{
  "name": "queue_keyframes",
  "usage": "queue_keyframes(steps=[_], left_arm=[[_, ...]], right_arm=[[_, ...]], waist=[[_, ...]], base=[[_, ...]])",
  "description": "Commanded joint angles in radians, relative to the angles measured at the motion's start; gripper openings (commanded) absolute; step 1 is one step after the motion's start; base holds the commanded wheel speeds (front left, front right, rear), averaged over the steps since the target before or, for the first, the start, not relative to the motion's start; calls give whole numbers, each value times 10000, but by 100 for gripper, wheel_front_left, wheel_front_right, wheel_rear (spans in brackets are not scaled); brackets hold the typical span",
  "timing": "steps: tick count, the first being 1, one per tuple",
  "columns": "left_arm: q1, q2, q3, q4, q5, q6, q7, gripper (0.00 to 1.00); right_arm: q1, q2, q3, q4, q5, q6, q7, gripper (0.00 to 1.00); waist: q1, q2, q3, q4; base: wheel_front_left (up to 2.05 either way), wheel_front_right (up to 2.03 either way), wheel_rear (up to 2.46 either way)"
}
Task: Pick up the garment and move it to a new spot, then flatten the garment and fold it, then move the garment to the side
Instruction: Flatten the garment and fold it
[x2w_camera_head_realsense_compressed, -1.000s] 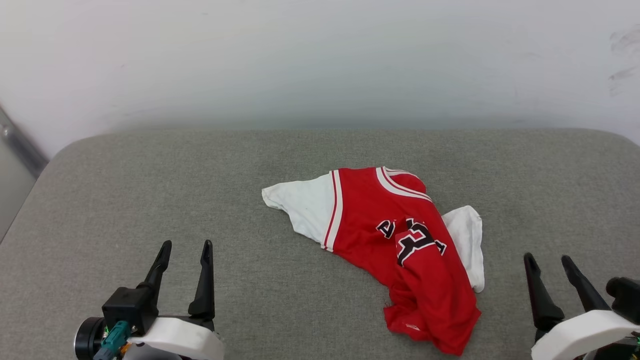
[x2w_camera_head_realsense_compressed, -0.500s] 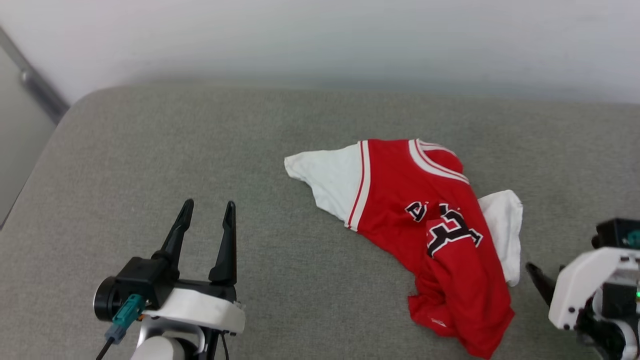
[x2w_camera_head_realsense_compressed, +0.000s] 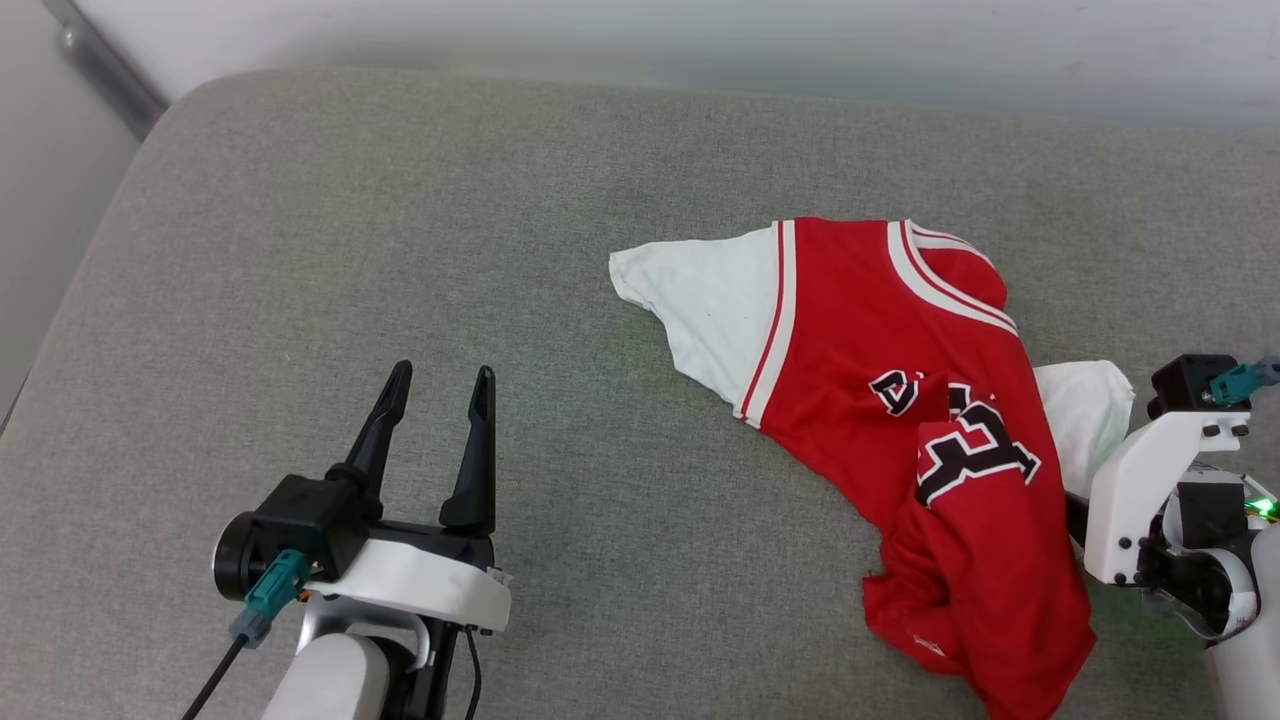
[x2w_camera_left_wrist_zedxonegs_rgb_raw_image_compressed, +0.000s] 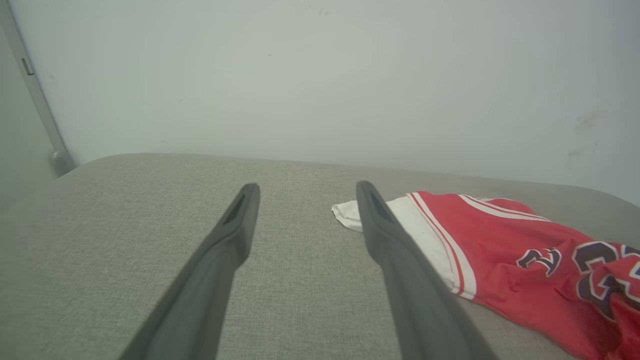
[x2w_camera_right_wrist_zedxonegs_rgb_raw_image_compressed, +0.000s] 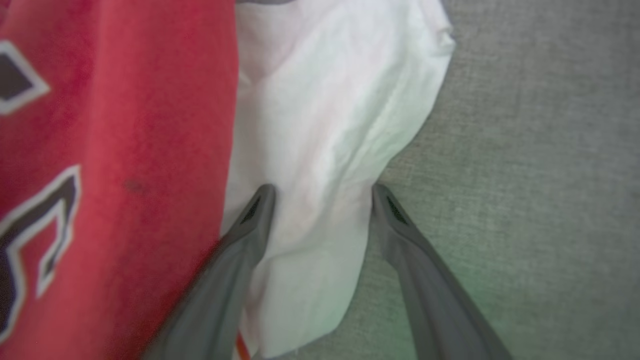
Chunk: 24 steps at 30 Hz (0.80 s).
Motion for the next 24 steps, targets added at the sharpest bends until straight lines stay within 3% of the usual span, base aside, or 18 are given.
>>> queue_keyframes(steps=[1,2,3,4,10,16,24], left_arm=[[-79,-78,92,50,90,-78,-23,100],[-72,-116,148,82,143,-109,-23,100],[-42,-140,201,102,174,-147,-23,100],[92,-195,356,133,287,-191,-23,100],[304,-178,597,175,472,-285,-23,100],[430,-185,691,172,515,-328,-23,100],[577,-126,781,251,538,-340,-23,100]], right_arm=[[232,67,280,561,158,-3,197,65],[227,57,351,672,237,-1,213,38],[181,30,435,716,280,-1,145,5],[-137,-136,547,645,345,-1,-245,0],[-468,-560,55,-22,109,-3,-1358,0],[277,-728,-1062,-465,-179,-3,-1488,0],[1622,-149,-2909,291,-755,-3,-1932,0]], waist=[[-1,0,-18,0],[-1,0,-41,-16],[-1,0,-76,-47],[-1,0,-205,-192],[-1,0,-554,-575],[-1,0,-750,-843],[-1,0,-817,-1102]], base=[[0,0,0],[0,0,0],[0,0,0],[0,0,0],[0,0,0],[0,0,0],[0,0,0]])
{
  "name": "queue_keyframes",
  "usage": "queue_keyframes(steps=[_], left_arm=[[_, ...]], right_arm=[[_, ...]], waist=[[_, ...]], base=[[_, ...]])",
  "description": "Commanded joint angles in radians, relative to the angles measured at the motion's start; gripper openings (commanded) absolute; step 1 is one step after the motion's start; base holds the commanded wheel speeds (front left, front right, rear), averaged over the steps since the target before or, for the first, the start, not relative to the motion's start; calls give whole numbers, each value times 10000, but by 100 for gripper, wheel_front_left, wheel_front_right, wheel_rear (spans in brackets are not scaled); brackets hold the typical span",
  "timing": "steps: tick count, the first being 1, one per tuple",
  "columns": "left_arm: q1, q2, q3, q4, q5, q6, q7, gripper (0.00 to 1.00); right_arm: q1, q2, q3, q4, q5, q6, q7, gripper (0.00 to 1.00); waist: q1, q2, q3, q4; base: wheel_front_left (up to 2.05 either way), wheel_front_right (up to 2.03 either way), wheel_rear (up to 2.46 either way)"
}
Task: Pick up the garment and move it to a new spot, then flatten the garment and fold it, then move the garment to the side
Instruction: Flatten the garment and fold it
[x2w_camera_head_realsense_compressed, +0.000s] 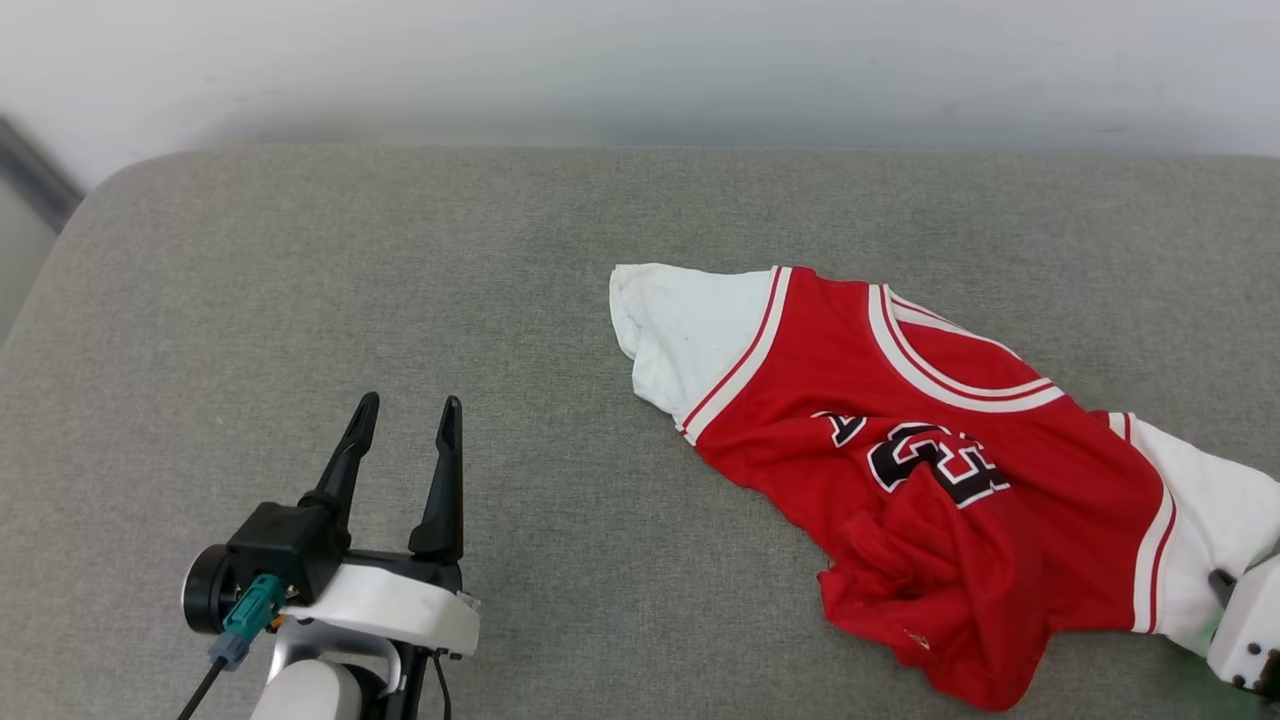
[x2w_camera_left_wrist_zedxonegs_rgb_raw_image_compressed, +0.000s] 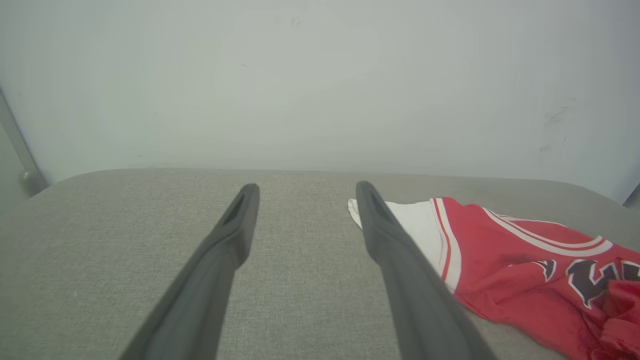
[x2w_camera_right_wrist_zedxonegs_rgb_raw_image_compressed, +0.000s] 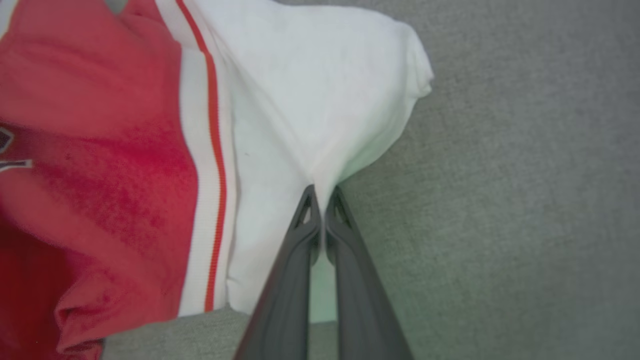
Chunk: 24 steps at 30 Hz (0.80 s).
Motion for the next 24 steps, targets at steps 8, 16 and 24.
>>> queue_keyframes(steps=[8,16,24], left_arm=[[373,154,75,119,-65,105,30,100],[802,292,171,119,-163,299,256,100],[1254,490,306,223,-269,469,451,100]], right_arm=[[42,833,-348,-105,-258,-3,-2415,100],[620,1280,236,-1593,-909,-1,-5162,100],[1808,1687,1623,-3490,-1204,-3,-5824,100]], waist=[[-1,0,-284,-225],[-1,0,-845,-326],[-1,0,-1523,-454]], base=[[0,0,0],[0,0,0],[0,0,0]])
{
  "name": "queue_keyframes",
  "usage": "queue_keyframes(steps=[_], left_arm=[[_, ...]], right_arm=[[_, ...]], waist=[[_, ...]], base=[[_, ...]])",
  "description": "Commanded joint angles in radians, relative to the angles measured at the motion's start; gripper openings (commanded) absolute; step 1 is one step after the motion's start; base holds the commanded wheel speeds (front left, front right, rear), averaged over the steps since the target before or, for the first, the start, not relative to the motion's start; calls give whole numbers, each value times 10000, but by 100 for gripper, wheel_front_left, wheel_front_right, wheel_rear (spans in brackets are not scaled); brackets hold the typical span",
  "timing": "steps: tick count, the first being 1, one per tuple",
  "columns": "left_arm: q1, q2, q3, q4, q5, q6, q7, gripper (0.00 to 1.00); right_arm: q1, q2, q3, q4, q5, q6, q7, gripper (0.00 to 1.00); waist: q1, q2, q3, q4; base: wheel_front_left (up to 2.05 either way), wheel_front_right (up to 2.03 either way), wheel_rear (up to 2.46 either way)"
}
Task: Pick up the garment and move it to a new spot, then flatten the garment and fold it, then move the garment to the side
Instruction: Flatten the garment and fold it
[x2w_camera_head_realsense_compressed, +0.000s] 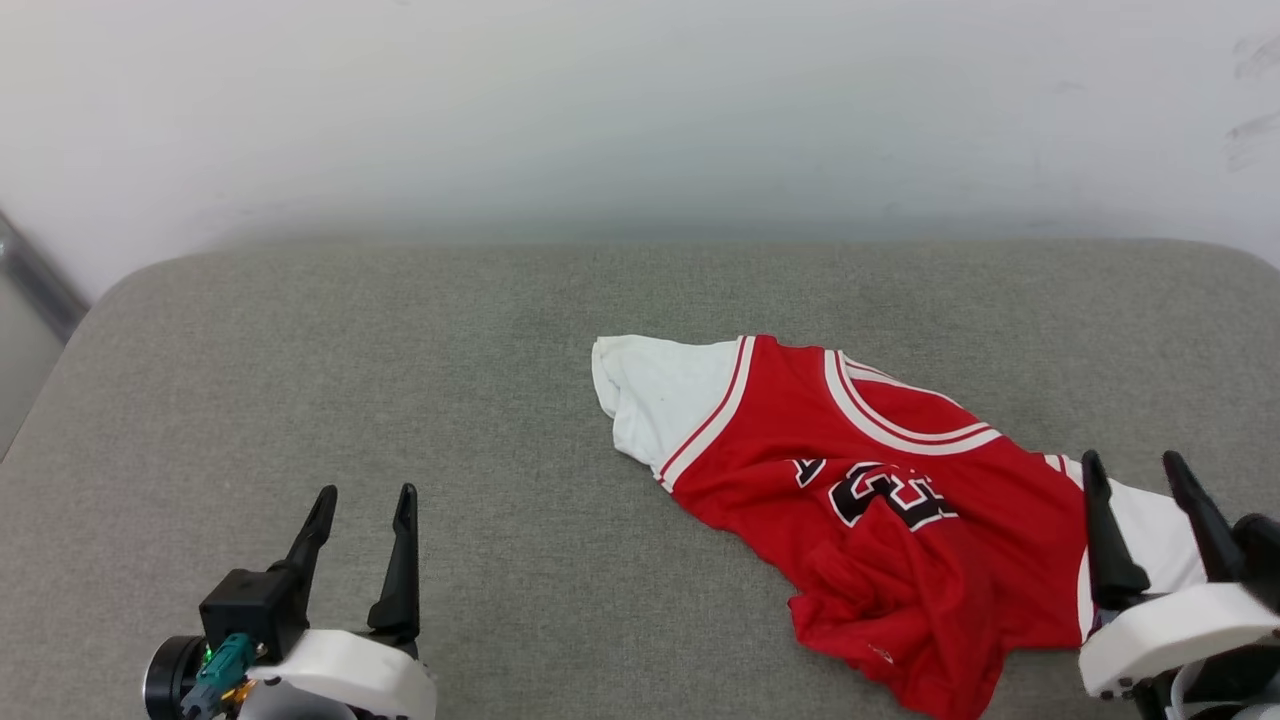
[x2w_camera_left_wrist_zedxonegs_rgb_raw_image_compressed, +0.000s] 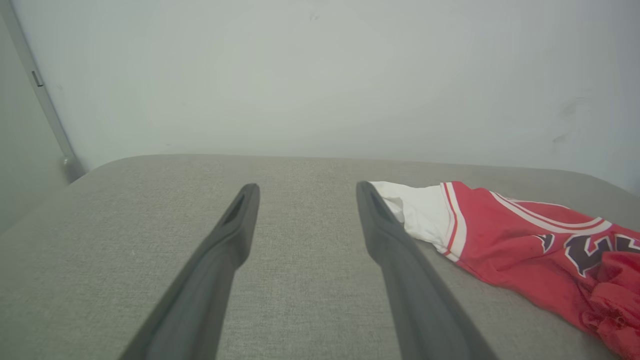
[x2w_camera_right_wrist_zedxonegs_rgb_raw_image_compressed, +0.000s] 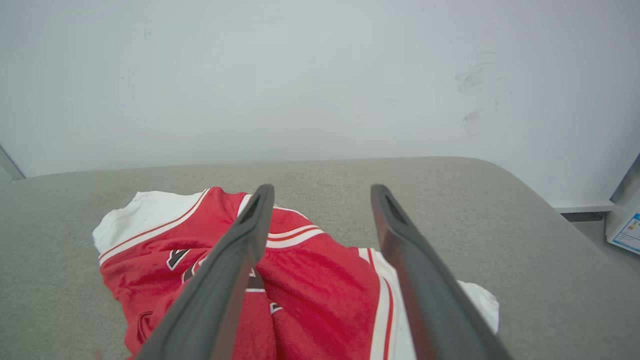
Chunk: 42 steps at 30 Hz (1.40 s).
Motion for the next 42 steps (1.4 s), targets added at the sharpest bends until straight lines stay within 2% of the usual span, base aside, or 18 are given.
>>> queue_keyframes(steps=[1,6,10,16,24,28,36,42], left_arm=[[151,73,55,39,-56,39,33,100],[262,161,141,53,-111,155,137,100],[78,342,200,-17,-138,146,368,100],[-1272,516,-38,204,-456,-333,1367,100],[-4457,1000,-368,1670,-1022,-1265,3339,100],[-5701,1350,-799,2837,-1467,-1592,4855,100],[-7279,2217,-1758,4608,-2750,-1751,7969,100],[-7934,2831,-2409,5025,-3643,-1759,8915,100]], right_arm=[[319,109,163,-346,-60,-3,-17,100],[1148,422,797,-1616,-228,-3,188,100],[1390,536,1207,-2170,-112,-3,365,100],[1079,592,1383,-2406,33,-1,459,100],[230,596,1581,-2173,-20,-3,342,100],[-71,600,1697,-2095,127,-3,214,100],[-335,600,1833,-1643,650,-3,-158,100],[-605,599,2040,-1249,1024,-1,-545,100]], waist=[[0,0,-156,-81],[0,0,-248,-318],[0,0,-155,-689],[0,0,364,-1231],[0,0,1448,-2096],[0,0,1894,-2525],[0,0,2694,-3148],[0,0,3351,-3471]], base=[[0,0,0],[0,0,0],[0,0,0],[0,0,0],[0,0,0],[0,0,0],[0,0,0],[0,0,0]])
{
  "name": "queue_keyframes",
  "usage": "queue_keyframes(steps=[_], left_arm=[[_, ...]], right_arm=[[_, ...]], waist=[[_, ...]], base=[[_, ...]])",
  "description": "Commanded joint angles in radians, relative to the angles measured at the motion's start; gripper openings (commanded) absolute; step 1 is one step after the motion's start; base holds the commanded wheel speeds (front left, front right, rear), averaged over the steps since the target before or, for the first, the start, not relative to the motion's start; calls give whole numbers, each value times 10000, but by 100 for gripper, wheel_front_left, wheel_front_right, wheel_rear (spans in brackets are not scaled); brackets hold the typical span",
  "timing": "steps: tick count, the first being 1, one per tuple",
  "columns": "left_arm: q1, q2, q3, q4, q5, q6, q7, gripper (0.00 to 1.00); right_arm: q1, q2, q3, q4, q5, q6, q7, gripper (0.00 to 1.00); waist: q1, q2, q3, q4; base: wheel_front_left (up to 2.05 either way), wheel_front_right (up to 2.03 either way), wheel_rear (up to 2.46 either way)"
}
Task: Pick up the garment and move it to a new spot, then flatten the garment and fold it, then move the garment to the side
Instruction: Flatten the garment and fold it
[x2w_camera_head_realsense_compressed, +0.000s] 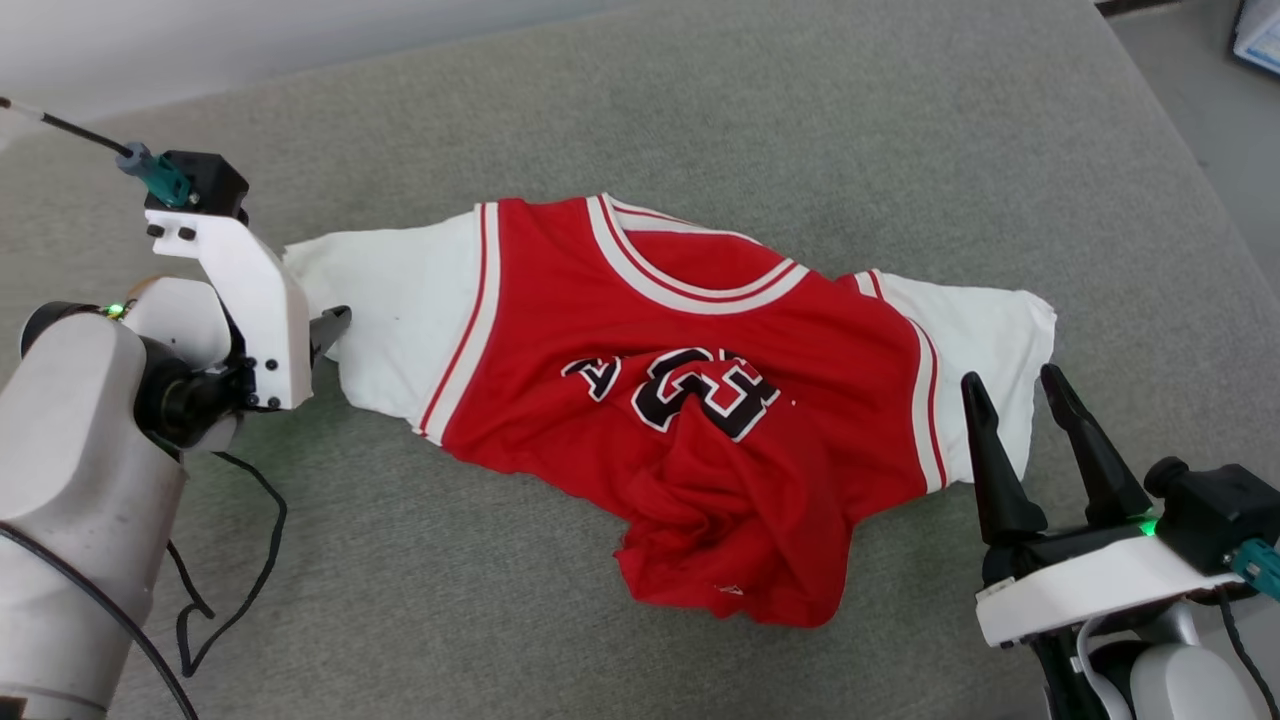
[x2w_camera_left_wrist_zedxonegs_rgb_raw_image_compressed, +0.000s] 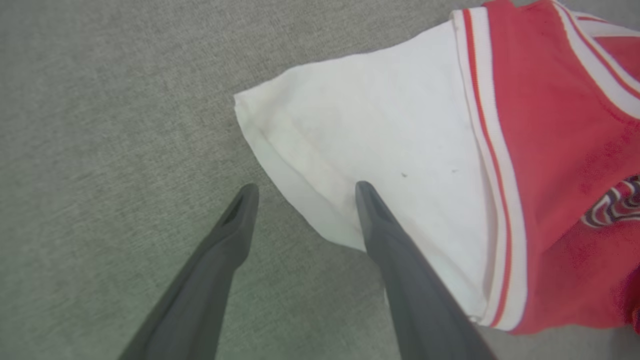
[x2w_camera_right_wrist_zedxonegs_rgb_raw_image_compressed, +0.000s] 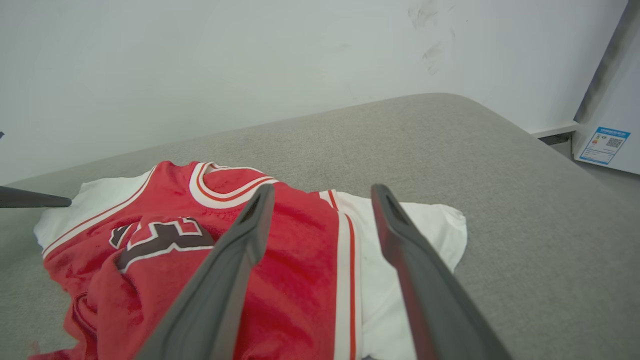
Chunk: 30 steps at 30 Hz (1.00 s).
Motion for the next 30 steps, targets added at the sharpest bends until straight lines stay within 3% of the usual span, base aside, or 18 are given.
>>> queue_keyframes(steps=[1,5,11,12,13,19,22,30], left_arm=[[-237,131,-179,140,-199,-22,213,100],[-416,373,-683,535,-513,-20,859,100],[-273,243,-1245,1187,-1205,-11,1941,100],[-268,207,-1329,1245,-1252,-11,1984,37],[-266,179,-1400,1290,-1282,-13,1954,0],[-446,216,-1508,1339,-1081,-13,954,0],[-668,259,-1413,1344,-852,-5,-100,0],[-633,234,-1116,966,-456,254,-2333,0]], right_arm=[[-233,24,79,113,94,1,-140,100],[-417,24,233,413,306,-1,-361,100],[-653,25,370,818,465,1,-628,100],[-688,25,375,867,475,1,-642,100],[-707,25,379,927,511,1,-654,100],[-771,24,224,1178,589,-1,-632,100],[-789,24,49,1315,724,-1,-441,100],[-876,-4,-1261,1876,1006,-1,1025,100]], waist=[[-2,0,417,-262],[-2,0,717,-425],[-2,0,910,-551],[-2,0,922,-562],[-2,0,926,-573],[-2,0,782,-457],[-2,0,552,-247],[-2,0,-112,535]], base=[[0,0,0],[0,0,0],[0,0,0],[0,0,0],[0,0,0],[0,0,0],[0,0,0],[0,0,0]])
